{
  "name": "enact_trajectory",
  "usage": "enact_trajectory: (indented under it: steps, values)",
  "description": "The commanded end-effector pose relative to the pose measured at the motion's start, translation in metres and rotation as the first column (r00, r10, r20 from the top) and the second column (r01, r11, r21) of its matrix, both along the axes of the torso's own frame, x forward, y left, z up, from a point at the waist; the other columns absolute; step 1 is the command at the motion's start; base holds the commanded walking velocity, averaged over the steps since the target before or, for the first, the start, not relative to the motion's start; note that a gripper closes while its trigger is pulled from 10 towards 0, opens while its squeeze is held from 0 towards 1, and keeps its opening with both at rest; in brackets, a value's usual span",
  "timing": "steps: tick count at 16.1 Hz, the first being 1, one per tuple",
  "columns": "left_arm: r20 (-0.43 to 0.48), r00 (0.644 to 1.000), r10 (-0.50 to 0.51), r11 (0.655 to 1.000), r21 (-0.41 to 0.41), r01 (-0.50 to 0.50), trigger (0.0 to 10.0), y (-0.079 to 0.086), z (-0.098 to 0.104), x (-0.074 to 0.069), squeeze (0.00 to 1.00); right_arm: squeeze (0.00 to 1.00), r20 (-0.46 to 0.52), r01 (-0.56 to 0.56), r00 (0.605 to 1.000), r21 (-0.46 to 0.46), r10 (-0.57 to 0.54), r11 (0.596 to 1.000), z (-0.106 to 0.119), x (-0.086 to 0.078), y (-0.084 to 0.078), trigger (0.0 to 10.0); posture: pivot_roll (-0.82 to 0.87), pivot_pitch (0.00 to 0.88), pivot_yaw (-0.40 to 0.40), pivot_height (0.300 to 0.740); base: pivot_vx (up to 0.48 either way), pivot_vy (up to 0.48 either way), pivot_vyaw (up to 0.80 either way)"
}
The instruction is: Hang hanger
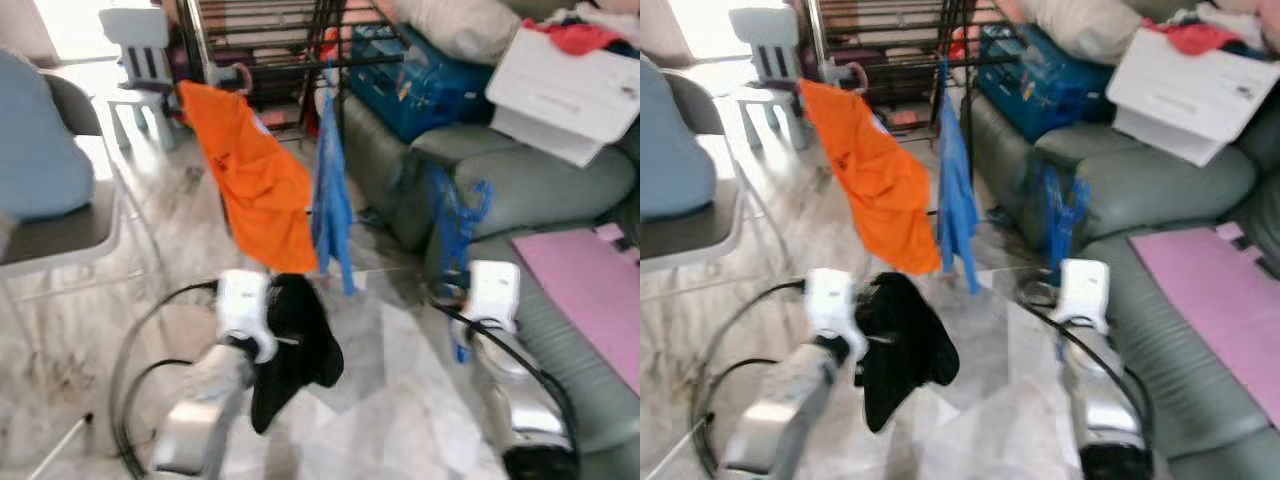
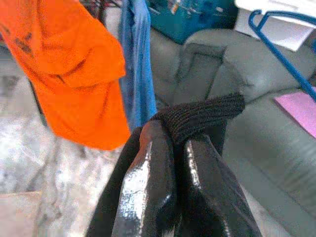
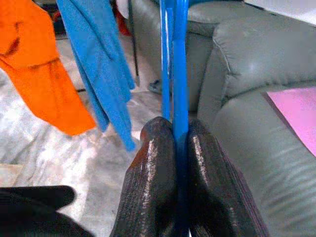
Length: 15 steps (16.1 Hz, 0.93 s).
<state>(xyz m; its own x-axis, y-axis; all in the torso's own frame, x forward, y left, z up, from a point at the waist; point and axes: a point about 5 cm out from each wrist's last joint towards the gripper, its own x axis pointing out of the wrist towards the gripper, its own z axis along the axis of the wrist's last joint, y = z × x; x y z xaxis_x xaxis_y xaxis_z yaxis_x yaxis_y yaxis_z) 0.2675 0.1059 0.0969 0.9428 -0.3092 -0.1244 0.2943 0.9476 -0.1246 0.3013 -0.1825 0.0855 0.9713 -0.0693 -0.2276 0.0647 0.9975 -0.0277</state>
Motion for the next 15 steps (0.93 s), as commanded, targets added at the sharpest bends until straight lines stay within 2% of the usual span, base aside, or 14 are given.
enact_trajectory:
  steps: [1,3,6,10,15]
  values:
    - [0.046,0.999,-0.007,1.0,-0.029,0.009,10.0,-0.0078,0.0101,0.0007,0.0,0.0,0.001,0.016,1.0,-0.012,-0.016,1.0,0.001,0.0004,-0.0067,10.0,-0.09,0.041,-0.025,0.74,0.0,0.0,0.0]
    - [0.017,0.999,0.044,0.999,-0.004,-0.044,10.0,-0.0057,0.0072,0.0029,0.0,0.0,-0.004,0.017,1.0,-0.01,-0.017,1.0,0.0001,0.0001,-0.007,10.0,-0.1,0.044,-0.024,0.74,0.0,0.0,0.0]
    - [0.004,0.999,0.037,0.999,-0.031,-0.037,10.0,-0.0063,0.0069,0.0024,0.0,0.0,-0.012,0.012,1.0,-0.005,-0.012,1.0,-0.0018,-0.0011,-0.0045,10.0,-0.09,0.047,-0.023,0.74,0.0,0.0,0.0]
    - [0.004,0.999,0.039,0.999,-0.021,-0.039,10.0,-0.0065,0.0071,0.0026,0.0,0.0,-0.011,0.015,1.0,-0.001,-0.015,1.0,-0.0016,-0.0008,-0.005,10.0,-0.09,0.05,-0.021,0.74,0.0,0.0,0.0]
    - [-0.01,1.0,0.029,0.999,-0.024,-0.029,10.0,-0.0081,0.0065,0.0026,0.0,0.0,-0.012,0.02,1.0,0.003,-0.02,1.0,-0.0019,-0.0009,-0.0045,10.0,-0.09,0.052,-0.019,0.74,-0.285,0.0,0.0]
